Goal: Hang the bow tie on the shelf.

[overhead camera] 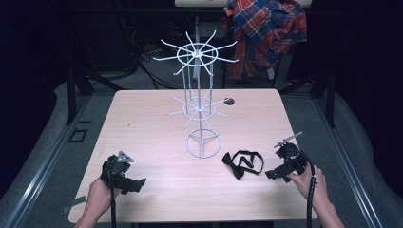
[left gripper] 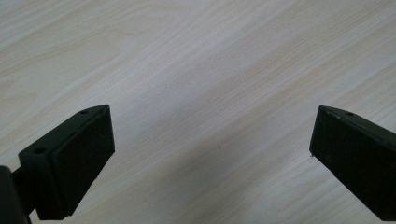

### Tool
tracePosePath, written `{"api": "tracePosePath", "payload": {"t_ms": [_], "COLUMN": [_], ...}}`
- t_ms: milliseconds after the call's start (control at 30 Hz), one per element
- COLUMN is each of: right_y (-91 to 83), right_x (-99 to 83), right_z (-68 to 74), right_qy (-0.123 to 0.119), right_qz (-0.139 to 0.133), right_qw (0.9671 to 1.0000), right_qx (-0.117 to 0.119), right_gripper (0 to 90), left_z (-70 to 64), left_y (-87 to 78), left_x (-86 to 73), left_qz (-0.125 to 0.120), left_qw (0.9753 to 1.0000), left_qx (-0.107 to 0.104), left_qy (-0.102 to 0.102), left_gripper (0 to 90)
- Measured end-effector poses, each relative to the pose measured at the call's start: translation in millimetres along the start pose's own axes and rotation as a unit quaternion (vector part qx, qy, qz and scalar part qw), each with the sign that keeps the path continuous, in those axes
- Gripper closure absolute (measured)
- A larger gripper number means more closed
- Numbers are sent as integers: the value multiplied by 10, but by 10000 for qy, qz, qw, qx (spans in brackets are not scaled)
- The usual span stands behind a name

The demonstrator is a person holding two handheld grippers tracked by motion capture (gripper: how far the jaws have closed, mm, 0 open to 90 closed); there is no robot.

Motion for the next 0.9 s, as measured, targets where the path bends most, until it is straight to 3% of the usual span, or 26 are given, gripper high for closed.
{"api": "tracePosePath", "payload": {"t_ms": [100, 267, 400, 500, 533, 667, 800, 867, 900], "right_y": [4, 8, -7, -5, 10, 46, 60, 103, 110], "right_x": [14, -31, -37, -6, 17, 65, 161, 211, 232], "right_z": [-12, -36, -27, -57, -63, -50, -16, 8, 11], "right_qy": [64, 35, 148, 177, 234, 254, 254, 375, 330], "right_qz": [-58, 203, 66, 39, 27, 52, -48, -173, -61], "right_qw": [9999, 9998, 9997, 9998, 9995, 9992, 9990, 9981, 9981], "right_qx": [126, 56, 168, 90, 224, 288, 371, 447, 510], "right_gripper": [0, 0, 0, 0, 0, 0, 0, 0, 0], "left_z": [10, -15, -13, -1, 14, 32, 15, 11, 12], "left_y": [20, -17, -15, 15, 38, 29, -1, 8, 14], "left_x": [-10, -13, 3, 9, 5, -10, -5, -3, -3], "left_qz": [43, -14, -63, -22, 25, -9, -119, -90, -79], "left_qw": [10000, 10000, 10000, 10000, 10000, 9999, 9998, 9998, 9998], "left_qx": [8, 73, 37, -35, -75, -103, -134, -165, -169], "left_qy": [-78, -59, -44, -18, -11, -31, 20, 11, 10], "left_gripper": [0, 0, 0, 0, 0, 0, 0, 0, 0]}}
Point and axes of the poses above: each handheld gripper's, and its own axes: y roughly forward along the jaws, x roughly out of its top, z roughly to its left, the point moved 3 cm from there along y, roughly forward along the jaws, and after that the axes turned 10 degrees about y, right-handed, at the moved point
